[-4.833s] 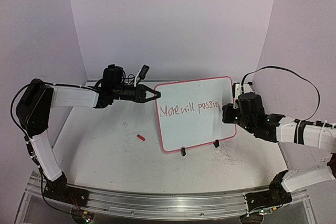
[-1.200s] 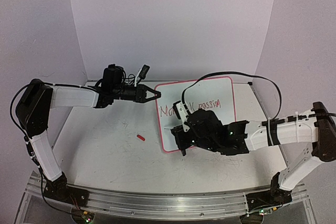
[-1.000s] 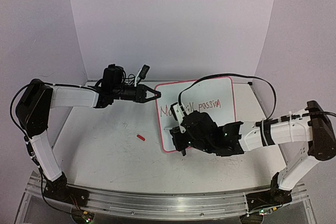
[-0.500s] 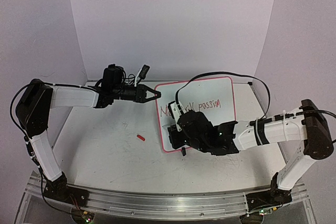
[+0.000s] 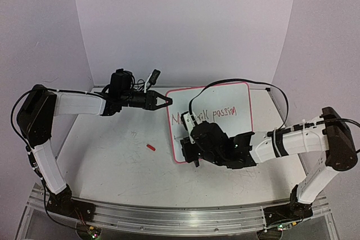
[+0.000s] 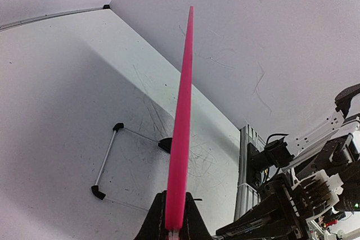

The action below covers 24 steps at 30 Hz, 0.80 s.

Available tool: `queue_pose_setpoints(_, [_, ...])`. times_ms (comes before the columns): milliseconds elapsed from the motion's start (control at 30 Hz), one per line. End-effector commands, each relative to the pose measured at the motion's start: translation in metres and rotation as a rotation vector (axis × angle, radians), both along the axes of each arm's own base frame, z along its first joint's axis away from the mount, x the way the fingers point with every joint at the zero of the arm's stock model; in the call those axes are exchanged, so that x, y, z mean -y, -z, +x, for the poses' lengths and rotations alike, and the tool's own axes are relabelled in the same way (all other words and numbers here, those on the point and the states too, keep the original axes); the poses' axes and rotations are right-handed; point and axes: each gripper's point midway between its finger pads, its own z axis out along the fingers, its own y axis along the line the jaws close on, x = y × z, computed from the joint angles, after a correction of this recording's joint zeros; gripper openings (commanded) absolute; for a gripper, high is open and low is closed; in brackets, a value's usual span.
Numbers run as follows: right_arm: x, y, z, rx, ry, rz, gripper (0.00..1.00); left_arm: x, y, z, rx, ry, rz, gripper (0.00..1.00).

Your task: Write a sentence on the whiteboard

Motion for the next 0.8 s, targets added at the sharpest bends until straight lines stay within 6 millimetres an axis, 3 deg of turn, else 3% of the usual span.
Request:
queue_pose_setpoints(0, [0.003,0.005,-0.005,-0.023,0.007,0.013,0.0,0.005,-0.011,-0.008,0.0,0.012,0.006,0.0])
queue_pose_setpoints(233, [0.005,0.011,-0.009,-0.038,0.01,0.012,0.0,0.006,-0.011,-0.008,-0.001,0.013,0.007,0.0])
queue_pose_setpoints(767, [-0.005,-0.02,0.007,0.052,0.042,0.03,0.0,0.005,-0.011,-0.009,0.001,0.013,0.007,0.0])
